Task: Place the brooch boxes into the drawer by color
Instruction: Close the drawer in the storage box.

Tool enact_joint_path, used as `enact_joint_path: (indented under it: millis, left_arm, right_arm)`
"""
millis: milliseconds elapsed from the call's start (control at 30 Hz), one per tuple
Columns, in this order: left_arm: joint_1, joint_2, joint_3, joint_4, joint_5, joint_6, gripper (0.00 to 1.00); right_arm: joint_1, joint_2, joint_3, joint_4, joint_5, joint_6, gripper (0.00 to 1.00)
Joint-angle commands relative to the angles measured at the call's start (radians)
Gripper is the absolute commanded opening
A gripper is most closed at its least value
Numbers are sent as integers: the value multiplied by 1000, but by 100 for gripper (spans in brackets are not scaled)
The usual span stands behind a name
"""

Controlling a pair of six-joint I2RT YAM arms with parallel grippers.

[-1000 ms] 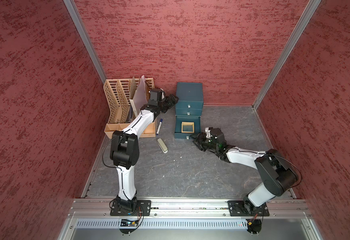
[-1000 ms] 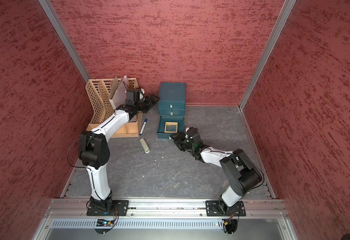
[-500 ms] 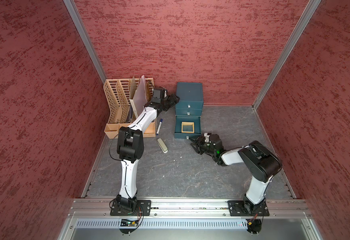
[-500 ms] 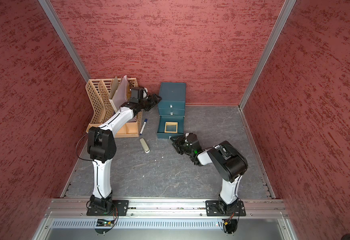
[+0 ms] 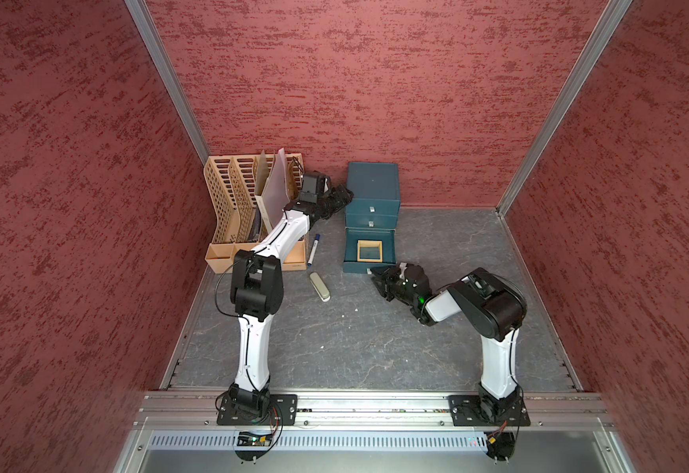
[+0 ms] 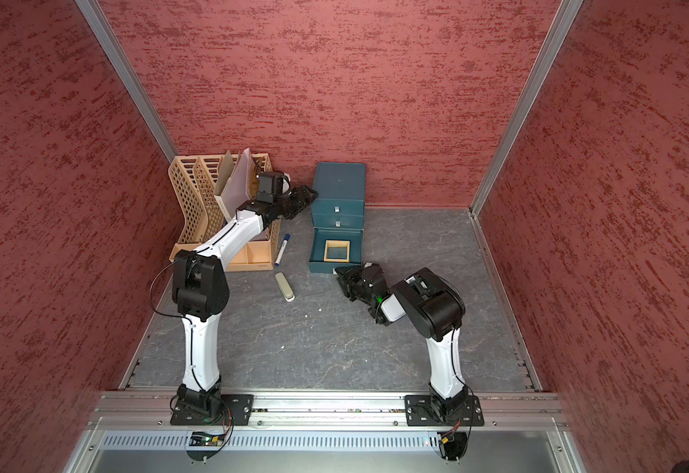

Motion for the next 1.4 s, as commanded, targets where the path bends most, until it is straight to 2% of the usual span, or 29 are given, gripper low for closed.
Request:
enact_joint_path:
  millis: [0,400,633,1067,1367]
  left_arm:
    - [-2,20,10,-87,-29,28,80]
    - [-12,16,27,-107,-33,38,80]
    - [-12,18,30,-117,-37,39,80]
    - [-19,15,27,-124,-46,35,80]
    - [-20,15,27,-127,-45,33,80]
  right_arm:
    - [7,44,41,72,25,42,41]
    - [22,96,64,85,51,76,22]
    - [22,111,65,127,94,96,0]
    - [-6,65,94,63,137,75,0]
    - [-42,113,221,-23,109,73,0]
